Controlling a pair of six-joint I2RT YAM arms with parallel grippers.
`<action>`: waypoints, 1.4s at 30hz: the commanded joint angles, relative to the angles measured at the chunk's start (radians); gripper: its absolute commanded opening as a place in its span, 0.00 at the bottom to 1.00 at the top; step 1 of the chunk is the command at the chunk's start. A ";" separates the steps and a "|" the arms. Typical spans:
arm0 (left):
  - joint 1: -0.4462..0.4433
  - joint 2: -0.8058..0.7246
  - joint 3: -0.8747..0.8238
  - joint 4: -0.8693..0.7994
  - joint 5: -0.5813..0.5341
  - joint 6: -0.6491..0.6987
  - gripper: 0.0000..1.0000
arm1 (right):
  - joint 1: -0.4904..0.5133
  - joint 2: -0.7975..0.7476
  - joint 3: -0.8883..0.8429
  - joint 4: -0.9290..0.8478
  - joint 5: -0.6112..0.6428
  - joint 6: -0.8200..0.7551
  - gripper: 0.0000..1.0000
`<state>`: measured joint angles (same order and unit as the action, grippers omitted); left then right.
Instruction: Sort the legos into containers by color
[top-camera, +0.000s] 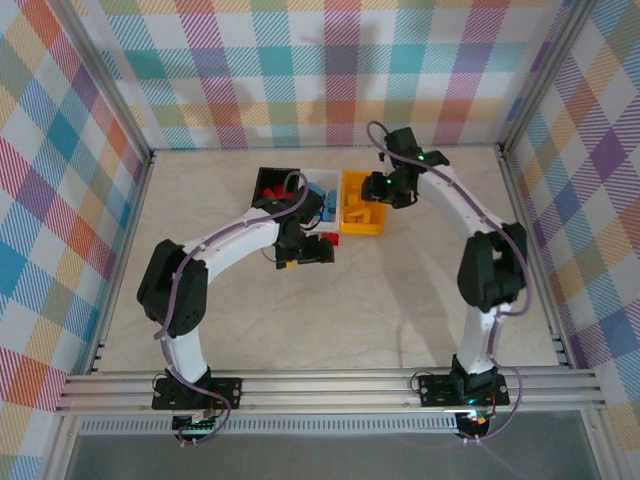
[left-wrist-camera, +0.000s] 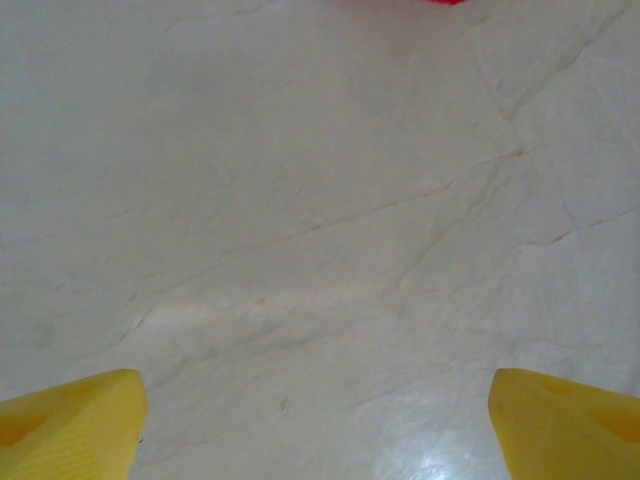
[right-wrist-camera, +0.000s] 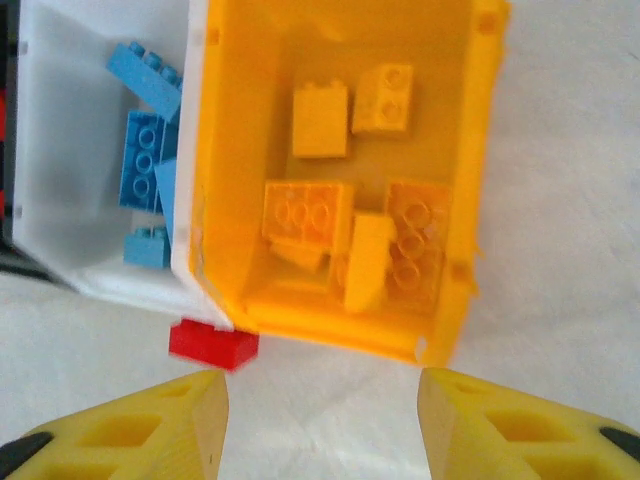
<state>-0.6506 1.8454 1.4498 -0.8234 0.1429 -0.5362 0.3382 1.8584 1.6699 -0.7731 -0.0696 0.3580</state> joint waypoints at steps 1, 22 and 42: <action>-0.025 0.059 0.071 0.023 0.006 0.034 0.88 | -0.010 -0.141 -0.163 0.047 -0.035 0.041 0.53; -0.029 0.351 0.250 0.191 -0.179 0.124 0.79 | -0.008 -0.405 -0.485 0.117 -0.116 0.068 0.53; -0.028 0.500 0.449 0.121 -0.252 0.228 0.64 | -0.007 -0.388 -0.464 0.099 -0.150 0.091 0.53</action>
<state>-0.6731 2.3104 1.8751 -0.7387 -0.0994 -0.3405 0.3275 1.4605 1.1717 -0.6670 -0.1959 0.4339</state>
